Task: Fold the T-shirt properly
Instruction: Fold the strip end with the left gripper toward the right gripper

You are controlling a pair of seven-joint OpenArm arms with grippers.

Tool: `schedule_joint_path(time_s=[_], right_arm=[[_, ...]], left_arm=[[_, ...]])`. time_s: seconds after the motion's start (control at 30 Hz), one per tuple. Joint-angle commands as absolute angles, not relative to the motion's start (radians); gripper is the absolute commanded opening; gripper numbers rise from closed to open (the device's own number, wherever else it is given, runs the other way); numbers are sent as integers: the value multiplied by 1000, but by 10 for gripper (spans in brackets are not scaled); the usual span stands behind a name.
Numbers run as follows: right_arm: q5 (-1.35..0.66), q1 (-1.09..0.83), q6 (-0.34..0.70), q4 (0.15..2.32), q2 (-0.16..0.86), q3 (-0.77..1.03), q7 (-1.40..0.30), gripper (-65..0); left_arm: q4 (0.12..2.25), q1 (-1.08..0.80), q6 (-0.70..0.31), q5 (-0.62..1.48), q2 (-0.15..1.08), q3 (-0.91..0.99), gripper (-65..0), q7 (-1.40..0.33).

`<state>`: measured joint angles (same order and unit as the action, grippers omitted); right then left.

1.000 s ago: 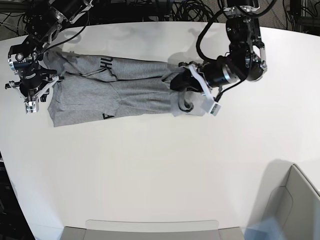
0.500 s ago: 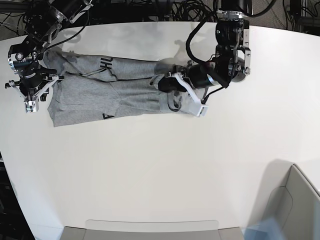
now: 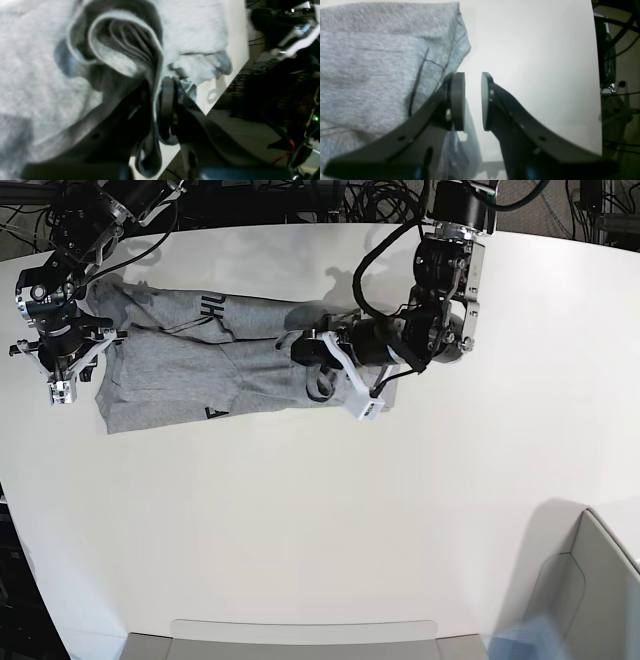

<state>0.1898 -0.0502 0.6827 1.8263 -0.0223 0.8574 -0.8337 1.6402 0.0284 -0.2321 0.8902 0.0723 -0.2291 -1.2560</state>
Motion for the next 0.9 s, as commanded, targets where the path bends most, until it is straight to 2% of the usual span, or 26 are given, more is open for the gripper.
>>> schedule_joint_path(time_s=[0.0,0.1,0.2,0.4,0.57,0.87], right_arm=[[183,-38,698,1844,-10,858,-814,-529],[185,-38,698,1844,-8,858,-814,-529],[185,-38,698,1844,-8,858,-814,-529],[183,-36,698,1844,-8,858,-814,-529],[182,-31,698,1844,-8,858,-814,-529],[182,-15,698,1848,-12,857,-814,-529]], left_arm=[[1658,54,-236,917,68,-243,-570,-1250],[1662,53,-234,917,71,-249,-462,-1250],[1666,54,-234,917,71,-243,-413,-1250],[1744,54,-239,920,71,-237,-414,-1250],[1844,36,-236,918,77,-104,-415,-1268],[1728,4,-239,914,160,-70,-521,-1297]])
